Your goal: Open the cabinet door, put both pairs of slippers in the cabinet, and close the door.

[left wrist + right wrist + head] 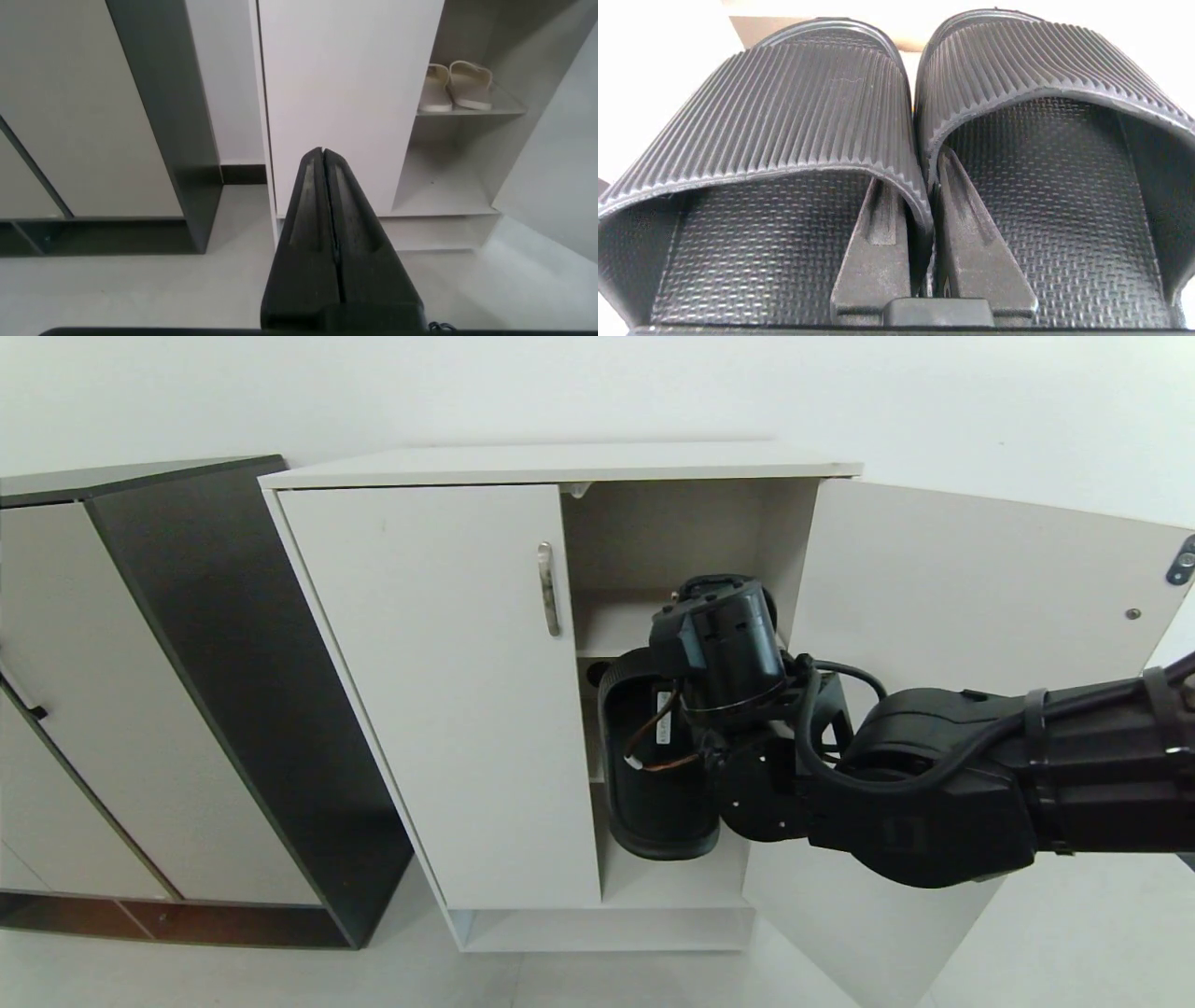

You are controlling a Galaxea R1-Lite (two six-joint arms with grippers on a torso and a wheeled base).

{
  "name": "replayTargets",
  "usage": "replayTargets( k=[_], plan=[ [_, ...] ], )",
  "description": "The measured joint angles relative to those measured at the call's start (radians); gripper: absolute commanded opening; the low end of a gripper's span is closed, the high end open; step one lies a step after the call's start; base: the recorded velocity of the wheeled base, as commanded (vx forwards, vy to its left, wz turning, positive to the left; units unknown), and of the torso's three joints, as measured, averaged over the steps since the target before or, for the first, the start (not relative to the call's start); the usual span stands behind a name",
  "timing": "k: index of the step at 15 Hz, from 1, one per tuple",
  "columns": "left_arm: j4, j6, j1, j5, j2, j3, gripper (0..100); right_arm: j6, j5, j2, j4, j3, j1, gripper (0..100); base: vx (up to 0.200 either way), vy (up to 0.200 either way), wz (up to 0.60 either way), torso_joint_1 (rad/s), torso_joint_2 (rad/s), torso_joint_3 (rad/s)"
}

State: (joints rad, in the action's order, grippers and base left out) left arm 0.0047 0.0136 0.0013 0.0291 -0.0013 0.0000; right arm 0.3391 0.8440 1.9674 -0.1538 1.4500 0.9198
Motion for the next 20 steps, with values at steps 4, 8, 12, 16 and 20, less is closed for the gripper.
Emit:
replayTargets(
  k=[4, 8, 12, 16, 20],
  plan=[
    [0.000, 0.000, 0.000, 0.000, 0.000, 0.000, 0, 0.000, -0.001, 0.013, -0.016, 0.001, -0.006, 0, 0.200, 0.000, 0.00, -0.001, 0.00, 0.005],
    [0.000, 0.000, 0.000, 0.000, 0.000, 0.000, 0, 0.000, 0.001, 0.017, -0.021, 0.001, -0.006, 0, 0.200, 0.000, 0.00, 0.004, 0.00, 0.002],
    [0.000, 0.000, 0.000, 0.000, 0.000, 0.000, 0, -0.002, 0.001, 0.020, -0.020, -0.004, -0.008, 0, 0.200, 0.000, 0.00, 0.001, 0.00, 0.002],
    [0.000, 0.000, 0.000, -0.001, 0.000, 0.000, 0, -0.004, 0.002, 0.035, -0.023, -0.014, -0.008, 0, 0.050, 0.000, 0.00, 0.001, 0.00, -0.001],
    [0.000, 0.000, -0.001, -0.001, 0.000, 0.000, 0, -0.029, 0.001, 0.061, -0.057, -0.022, -0.008, 0, 0.000, 0.000, 0.00, 0.000, 0.00, 0.000]
  ],
)
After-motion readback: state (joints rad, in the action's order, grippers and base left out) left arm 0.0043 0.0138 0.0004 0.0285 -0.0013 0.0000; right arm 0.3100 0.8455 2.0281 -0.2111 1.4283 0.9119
